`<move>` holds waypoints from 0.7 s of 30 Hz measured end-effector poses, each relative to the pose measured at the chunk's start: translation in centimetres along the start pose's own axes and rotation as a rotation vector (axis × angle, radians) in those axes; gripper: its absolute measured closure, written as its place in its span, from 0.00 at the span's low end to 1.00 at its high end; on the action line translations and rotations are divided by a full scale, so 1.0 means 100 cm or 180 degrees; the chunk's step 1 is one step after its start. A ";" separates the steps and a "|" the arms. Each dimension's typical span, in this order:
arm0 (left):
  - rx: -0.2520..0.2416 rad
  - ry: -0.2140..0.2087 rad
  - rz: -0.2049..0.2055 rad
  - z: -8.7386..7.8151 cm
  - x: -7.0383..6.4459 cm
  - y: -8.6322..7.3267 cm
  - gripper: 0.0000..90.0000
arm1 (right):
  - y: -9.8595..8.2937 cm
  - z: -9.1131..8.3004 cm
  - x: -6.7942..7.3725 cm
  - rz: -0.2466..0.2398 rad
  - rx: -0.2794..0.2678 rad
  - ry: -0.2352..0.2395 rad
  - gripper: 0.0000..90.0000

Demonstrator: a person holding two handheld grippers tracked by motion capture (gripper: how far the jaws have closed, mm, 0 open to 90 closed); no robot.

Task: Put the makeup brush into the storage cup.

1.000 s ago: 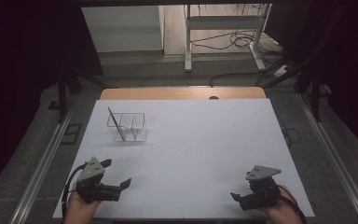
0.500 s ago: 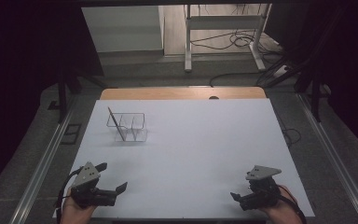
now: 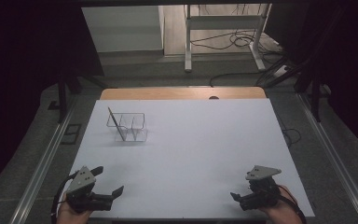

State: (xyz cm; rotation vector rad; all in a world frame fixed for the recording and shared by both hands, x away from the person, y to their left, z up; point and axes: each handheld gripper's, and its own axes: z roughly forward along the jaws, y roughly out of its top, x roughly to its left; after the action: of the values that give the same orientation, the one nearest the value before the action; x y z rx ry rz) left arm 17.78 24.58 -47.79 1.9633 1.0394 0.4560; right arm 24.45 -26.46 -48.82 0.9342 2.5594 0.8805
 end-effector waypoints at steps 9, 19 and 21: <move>0.0014 0.0034 -0.0012 -0.006 -0.001 -0.005 0.01 | 0.000 0.000 0.000 0.0009 0.0002 -0.0003 0.06; 0.0036 0.0070 -0.0035 -0.010 -0.001 -0.010 0.01 | 0.000 0.001 0.000 0.0009 0.0001 0.0000 0.06; 0.0048 0.0069 -0.0033 -0.011 -0.001 -0.011 0.01 | 0.001 0.001 -0.001 0.0005 0.0003 0.0001 0.06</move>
State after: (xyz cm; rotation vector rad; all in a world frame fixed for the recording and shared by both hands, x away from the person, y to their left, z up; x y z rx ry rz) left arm 16.43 25.37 -48.09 1.9695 1.0689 0.4659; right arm 24.58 -26.41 -48.86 0.9364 2.5600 0.8801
